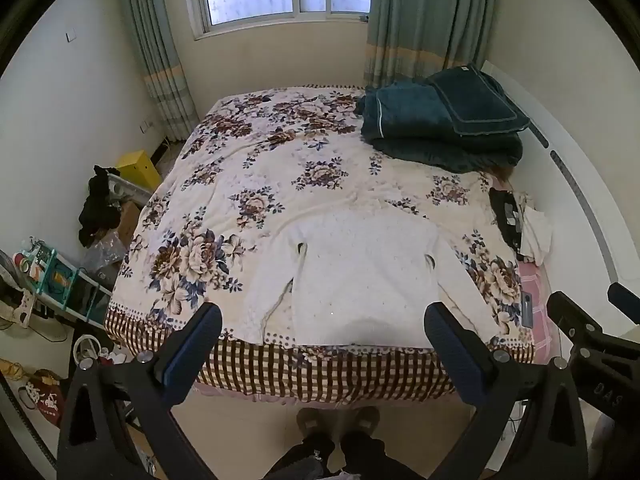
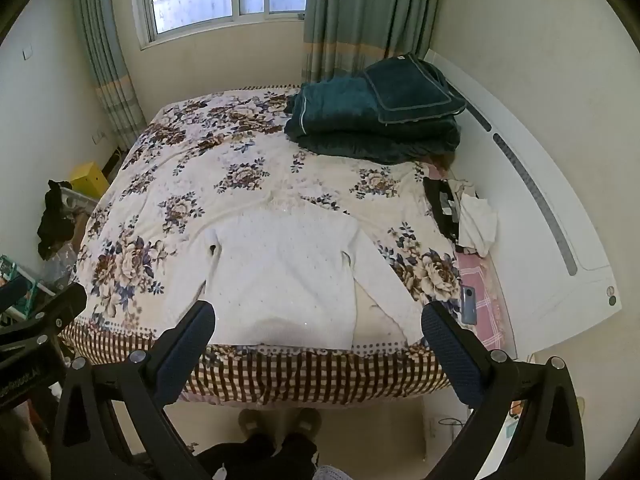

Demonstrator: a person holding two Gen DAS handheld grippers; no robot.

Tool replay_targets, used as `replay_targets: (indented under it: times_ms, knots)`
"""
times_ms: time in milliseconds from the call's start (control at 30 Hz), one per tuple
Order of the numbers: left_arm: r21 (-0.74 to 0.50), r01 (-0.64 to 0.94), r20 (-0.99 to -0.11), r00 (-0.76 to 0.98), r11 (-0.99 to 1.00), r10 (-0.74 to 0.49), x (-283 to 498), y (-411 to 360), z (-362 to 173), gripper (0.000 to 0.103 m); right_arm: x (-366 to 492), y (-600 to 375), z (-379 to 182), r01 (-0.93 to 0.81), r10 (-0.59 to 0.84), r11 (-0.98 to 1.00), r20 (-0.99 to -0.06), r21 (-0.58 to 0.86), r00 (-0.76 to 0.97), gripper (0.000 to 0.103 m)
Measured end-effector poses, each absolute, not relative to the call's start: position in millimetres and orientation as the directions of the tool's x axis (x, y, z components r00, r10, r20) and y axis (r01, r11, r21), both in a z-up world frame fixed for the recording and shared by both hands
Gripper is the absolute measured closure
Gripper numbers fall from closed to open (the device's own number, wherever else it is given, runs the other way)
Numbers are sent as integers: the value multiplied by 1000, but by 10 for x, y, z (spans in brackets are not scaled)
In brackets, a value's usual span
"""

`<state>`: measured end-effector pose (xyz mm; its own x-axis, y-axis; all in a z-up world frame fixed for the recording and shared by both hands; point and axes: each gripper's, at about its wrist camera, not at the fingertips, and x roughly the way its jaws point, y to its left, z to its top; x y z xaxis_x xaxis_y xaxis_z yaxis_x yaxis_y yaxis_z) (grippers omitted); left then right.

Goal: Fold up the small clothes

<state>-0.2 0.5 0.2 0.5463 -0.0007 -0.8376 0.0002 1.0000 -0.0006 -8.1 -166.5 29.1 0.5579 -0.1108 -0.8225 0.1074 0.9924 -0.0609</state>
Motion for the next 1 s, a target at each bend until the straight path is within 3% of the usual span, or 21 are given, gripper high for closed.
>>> replay_targets:
  times_ms: [1000]
  knots:
    - [-9, 13, -830, 558, 1000, -15, 48, -88, 171, 0, -74, -1692, 431, 102, -106, 993, -812, -57, 574, 0]
